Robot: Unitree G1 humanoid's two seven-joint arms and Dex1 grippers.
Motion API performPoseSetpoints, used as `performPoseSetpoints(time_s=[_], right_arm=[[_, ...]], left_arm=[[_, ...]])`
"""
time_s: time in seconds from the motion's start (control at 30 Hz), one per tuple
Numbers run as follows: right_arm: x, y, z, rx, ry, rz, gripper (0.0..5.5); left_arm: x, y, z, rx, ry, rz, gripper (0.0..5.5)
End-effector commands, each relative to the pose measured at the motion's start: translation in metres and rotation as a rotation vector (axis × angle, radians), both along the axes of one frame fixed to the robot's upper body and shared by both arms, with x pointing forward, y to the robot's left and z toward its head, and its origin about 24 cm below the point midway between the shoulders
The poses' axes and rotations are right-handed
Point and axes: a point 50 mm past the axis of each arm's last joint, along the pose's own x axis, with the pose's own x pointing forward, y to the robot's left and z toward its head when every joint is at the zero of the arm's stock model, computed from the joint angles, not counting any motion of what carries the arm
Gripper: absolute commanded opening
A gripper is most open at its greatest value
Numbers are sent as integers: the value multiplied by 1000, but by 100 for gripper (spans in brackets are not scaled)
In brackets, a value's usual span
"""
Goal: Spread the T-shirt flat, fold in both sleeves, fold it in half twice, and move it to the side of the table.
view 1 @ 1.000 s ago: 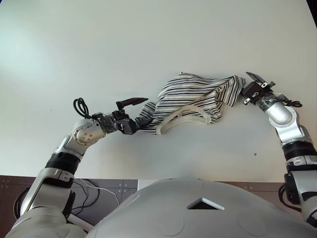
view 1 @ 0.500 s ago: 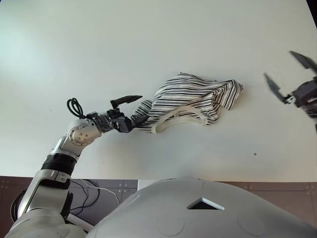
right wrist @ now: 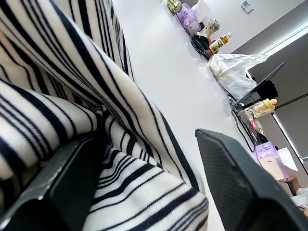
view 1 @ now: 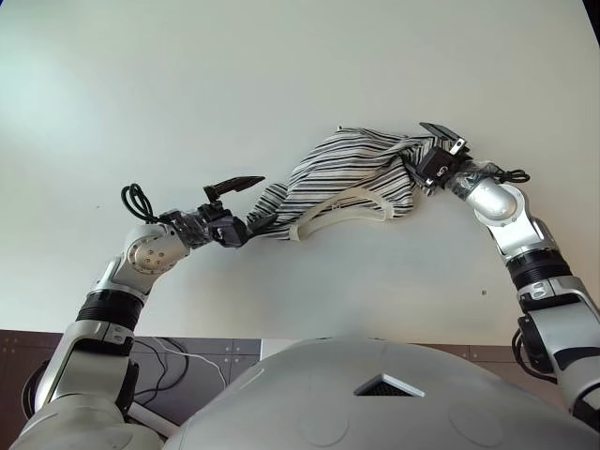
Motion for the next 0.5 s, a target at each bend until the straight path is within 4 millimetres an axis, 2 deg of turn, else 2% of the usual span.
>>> performPoseSetpoints(time_s=[0.03,0.1,0.17,0.3,0.4,0.5], right_arm=[[-26,-26,-24,-154,143,34,335],[-27,-38,-20,-194,133,34,335],[-35,-49,-8,-208,118,111,335],[-57,-69,14,-188,166,225,335],[-59,-88,16,-257,212,181,335],[-65,-95,12,-316,261,188,335]], left_arm=[[7,13,1,78,2,38,402],[13,23,-2,168,3,73,402],[20,36,-6,263,10,118,402],[26,42,-10,303,6,144,402],[28,44,-12,312,5,155,402],[30,48,-10,317,-3,165,402]])
